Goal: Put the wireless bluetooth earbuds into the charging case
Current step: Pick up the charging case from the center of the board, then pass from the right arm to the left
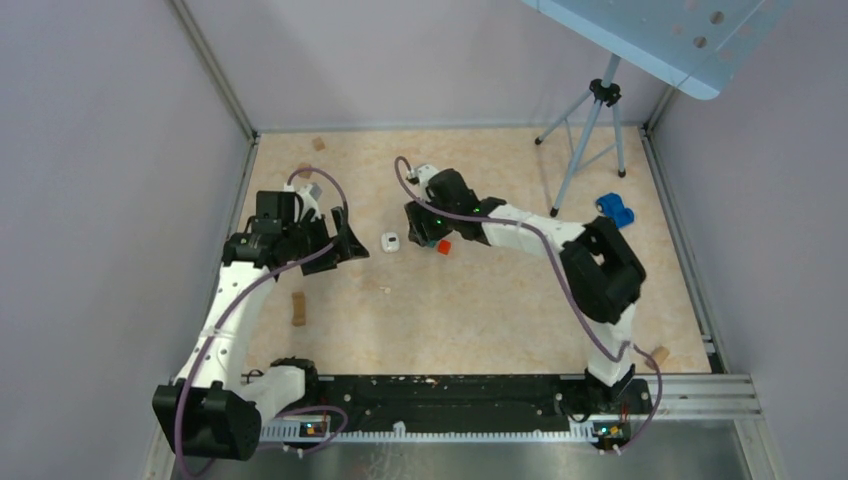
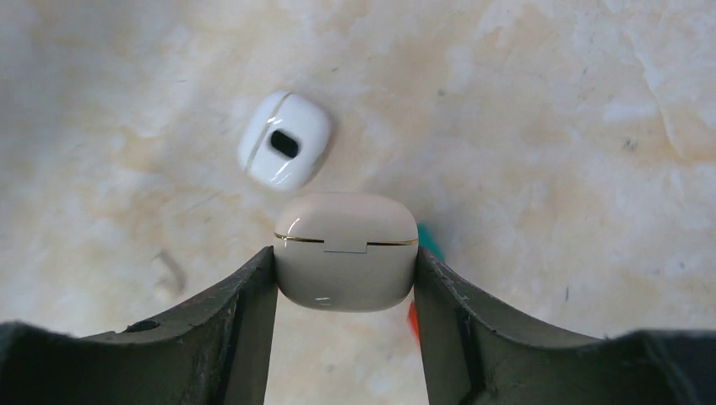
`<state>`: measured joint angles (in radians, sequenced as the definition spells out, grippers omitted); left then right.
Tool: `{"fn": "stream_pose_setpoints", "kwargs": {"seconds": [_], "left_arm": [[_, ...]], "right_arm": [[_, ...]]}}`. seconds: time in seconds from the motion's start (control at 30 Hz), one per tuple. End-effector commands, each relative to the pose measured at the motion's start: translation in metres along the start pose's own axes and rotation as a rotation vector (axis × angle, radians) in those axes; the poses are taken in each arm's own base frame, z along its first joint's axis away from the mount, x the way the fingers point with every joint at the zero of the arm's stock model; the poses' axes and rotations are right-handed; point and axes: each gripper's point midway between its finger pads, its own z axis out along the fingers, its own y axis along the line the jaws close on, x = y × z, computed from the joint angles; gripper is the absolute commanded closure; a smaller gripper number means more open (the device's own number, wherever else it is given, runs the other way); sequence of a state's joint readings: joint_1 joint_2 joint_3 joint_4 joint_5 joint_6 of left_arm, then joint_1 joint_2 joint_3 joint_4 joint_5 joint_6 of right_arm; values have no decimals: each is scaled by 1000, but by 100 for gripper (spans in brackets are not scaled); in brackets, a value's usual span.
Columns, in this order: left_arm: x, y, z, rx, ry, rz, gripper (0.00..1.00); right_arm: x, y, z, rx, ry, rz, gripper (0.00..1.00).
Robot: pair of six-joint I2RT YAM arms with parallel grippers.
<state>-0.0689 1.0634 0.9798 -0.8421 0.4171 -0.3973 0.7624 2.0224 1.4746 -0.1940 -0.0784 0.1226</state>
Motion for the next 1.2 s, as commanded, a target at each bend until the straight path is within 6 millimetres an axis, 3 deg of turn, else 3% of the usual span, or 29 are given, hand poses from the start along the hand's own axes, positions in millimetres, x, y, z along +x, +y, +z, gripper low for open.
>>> {"fn": "stream_pose_setpoints", "kwargs": {"seconds": [0.0, 0.2, 0.37, 0.5, 0.6, 0.97, 1.17], "left_arm": [[-20, -28, -16, 113, -55, 112, 6], [-4, -57, -13, 302, 6, 124, 5], [23, -81, -1, 429, 104, 115, 5], [45, -99, 16, 468, 214, 115, 5], [60, -112, 29, 503, 303, 97, 5], [59, -131, 59, 572, 380, 4, 12], [72, -136, 68, 601, 449, -33, 18]], "right_arm": [[-57, 39, -85, -184, -280, 95, 60], [0, 77, -150, -414, -304, 269, 62], [31, 88, -184, -504, -342, 355, 61], [55, 78, -188, -453, -370, 372, 60], [64, 80, -188, -469, -345, 365, 60], [62, 78, -182, -441, -338, 348, 60], [62, 80, -181, -433, -337, 339, 61]]}}
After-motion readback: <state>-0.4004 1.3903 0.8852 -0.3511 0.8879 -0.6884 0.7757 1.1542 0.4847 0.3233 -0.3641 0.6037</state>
